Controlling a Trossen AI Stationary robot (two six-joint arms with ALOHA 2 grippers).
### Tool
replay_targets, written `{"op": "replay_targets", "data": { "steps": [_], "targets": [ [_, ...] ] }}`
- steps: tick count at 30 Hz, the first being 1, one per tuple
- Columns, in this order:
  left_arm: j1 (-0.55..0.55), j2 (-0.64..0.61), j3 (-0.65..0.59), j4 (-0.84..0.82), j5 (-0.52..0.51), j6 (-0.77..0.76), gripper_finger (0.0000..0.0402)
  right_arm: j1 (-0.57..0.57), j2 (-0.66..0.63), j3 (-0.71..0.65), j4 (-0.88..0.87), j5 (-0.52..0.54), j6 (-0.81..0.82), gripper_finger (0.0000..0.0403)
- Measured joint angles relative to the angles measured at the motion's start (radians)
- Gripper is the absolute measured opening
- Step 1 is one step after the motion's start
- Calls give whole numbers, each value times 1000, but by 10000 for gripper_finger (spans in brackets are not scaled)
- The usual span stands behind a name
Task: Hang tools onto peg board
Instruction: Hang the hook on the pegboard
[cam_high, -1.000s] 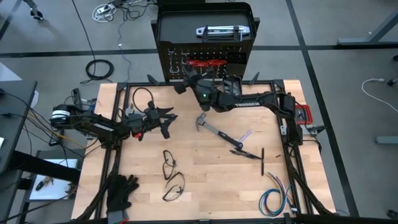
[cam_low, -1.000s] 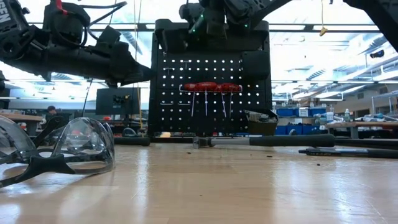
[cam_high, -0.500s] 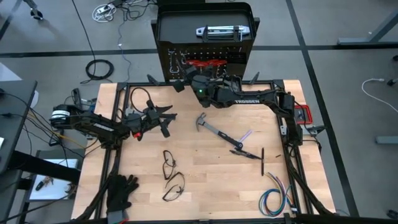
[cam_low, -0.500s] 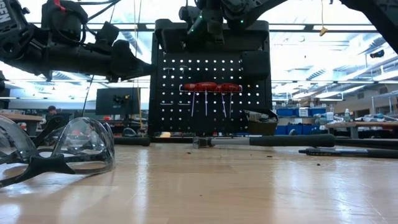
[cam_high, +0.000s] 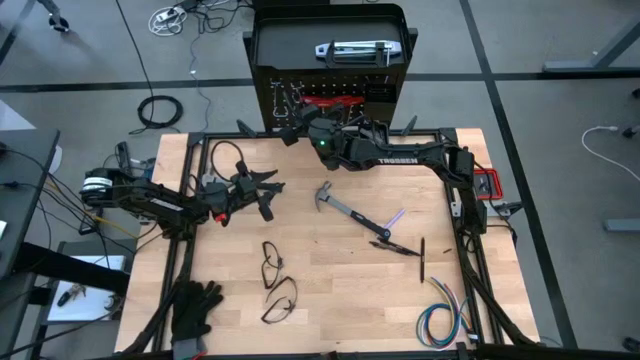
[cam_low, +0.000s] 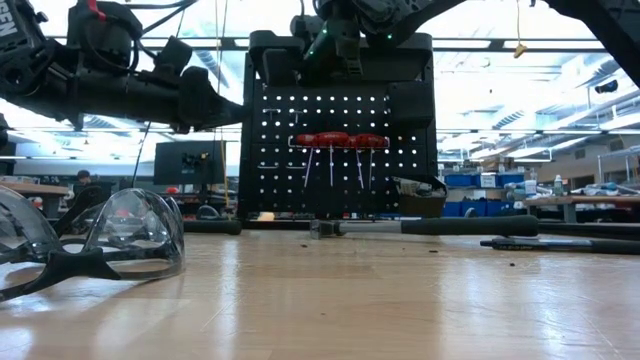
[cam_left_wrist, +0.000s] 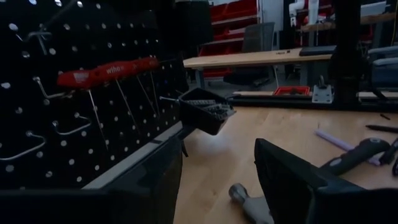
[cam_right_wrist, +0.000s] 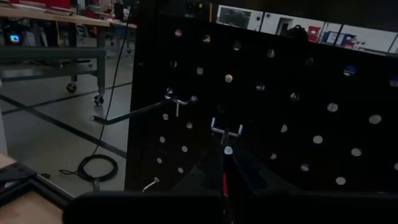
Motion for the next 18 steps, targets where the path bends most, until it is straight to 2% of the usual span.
{"op": "replay_targets", "data": {
  "steps": [18],
  "targets": [
    [0, 0, 0, -64, -10, 0, 198, -4, 0, 0, 101, 7, -69, 8]
  ]
}}
